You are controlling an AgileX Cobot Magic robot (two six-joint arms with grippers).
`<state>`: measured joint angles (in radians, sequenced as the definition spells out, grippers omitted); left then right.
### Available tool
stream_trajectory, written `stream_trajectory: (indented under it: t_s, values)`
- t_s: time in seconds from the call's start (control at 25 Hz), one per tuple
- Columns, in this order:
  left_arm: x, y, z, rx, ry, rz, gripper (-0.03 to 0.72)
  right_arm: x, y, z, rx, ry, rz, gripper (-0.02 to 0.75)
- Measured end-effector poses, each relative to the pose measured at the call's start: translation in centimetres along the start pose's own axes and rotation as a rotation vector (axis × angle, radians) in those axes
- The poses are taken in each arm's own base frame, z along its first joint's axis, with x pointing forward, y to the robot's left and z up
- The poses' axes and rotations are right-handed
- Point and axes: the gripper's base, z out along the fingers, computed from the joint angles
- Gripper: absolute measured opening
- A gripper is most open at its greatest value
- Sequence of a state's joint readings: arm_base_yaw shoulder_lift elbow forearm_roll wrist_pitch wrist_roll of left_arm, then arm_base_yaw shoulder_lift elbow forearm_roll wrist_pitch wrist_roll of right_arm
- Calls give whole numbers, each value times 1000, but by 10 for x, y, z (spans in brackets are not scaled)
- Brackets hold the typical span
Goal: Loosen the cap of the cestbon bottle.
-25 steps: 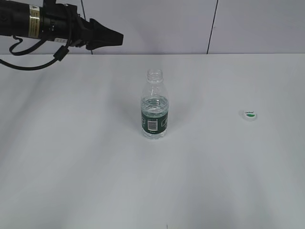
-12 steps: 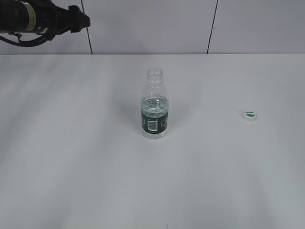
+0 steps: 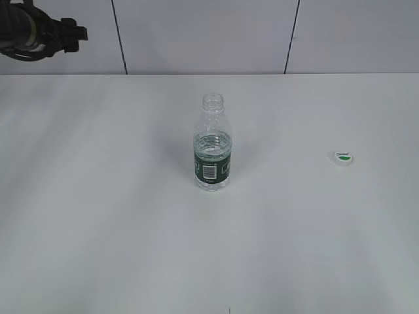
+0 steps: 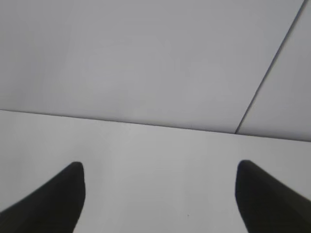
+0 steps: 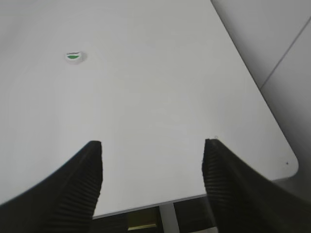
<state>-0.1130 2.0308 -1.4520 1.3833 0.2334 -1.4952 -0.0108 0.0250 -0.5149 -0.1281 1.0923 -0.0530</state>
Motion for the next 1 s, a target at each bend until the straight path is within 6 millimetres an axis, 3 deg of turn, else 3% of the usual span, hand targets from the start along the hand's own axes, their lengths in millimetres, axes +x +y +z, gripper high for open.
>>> stream_trajectory:
  t_s: [0.2, 0.68, 1.0]
  values:
    - [7, -19, -6, -21, 51, 77, 575, 2, 1, -4, 85, -4, 49, 494]
    - [42, -14, -17, -106, 457, 160, 575, 3, 0, -5, 99, -16, 48, 494]
    - [45, -14, -43, -84, 659, 134, 575, 3, 0, -5, 99, -17, 48, 494]
